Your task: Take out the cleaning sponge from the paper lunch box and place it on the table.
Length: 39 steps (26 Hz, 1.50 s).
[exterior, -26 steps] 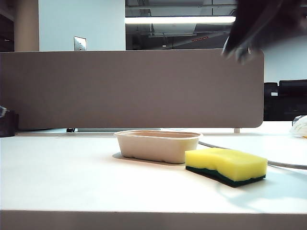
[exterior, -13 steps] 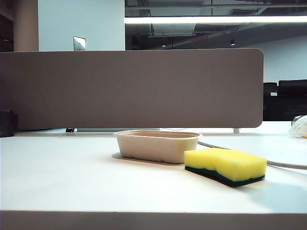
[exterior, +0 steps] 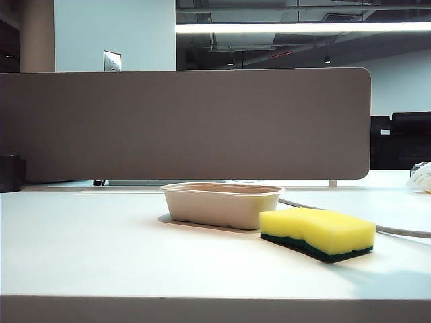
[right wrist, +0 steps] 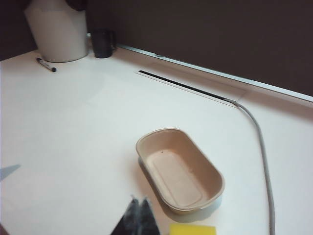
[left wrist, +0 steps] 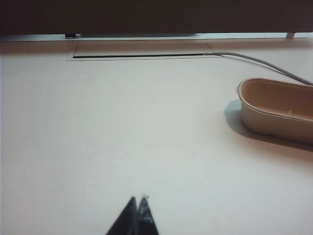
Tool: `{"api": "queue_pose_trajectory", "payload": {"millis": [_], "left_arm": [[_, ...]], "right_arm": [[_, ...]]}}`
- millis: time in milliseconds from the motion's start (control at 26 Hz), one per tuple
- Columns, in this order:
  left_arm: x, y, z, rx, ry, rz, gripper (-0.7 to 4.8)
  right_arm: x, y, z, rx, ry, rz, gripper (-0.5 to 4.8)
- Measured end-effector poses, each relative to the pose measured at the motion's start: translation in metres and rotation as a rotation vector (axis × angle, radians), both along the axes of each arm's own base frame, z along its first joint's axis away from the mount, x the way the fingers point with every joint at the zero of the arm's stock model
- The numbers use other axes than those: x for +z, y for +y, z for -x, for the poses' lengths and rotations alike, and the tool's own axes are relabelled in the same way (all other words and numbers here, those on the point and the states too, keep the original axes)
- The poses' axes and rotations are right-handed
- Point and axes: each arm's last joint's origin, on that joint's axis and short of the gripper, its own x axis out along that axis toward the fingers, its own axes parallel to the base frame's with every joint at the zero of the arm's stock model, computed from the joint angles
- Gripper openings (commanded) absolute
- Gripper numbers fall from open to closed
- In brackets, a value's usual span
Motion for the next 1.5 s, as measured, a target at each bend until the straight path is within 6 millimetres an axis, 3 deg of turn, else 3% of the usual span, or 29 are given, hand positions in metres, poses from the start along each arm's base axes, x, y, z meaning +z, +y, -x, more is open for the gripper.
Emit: {"api": "queue_pose_trajectory", "payload": {"millis": [807,1499], "left_arm": [[0.0,0.011,-0.001,0.118,0.001,0.0,-0.05],[0.0,0.011,-0.001,0.114,0.0,0.0,-0.05]], "right_arm": [[0.001,-0.003,-0.002,-0.13,-0.043,0.034,-0.08],[0.001,-0.005,-0.005,-0.143,-0.043,0.037,-0.04]]}}
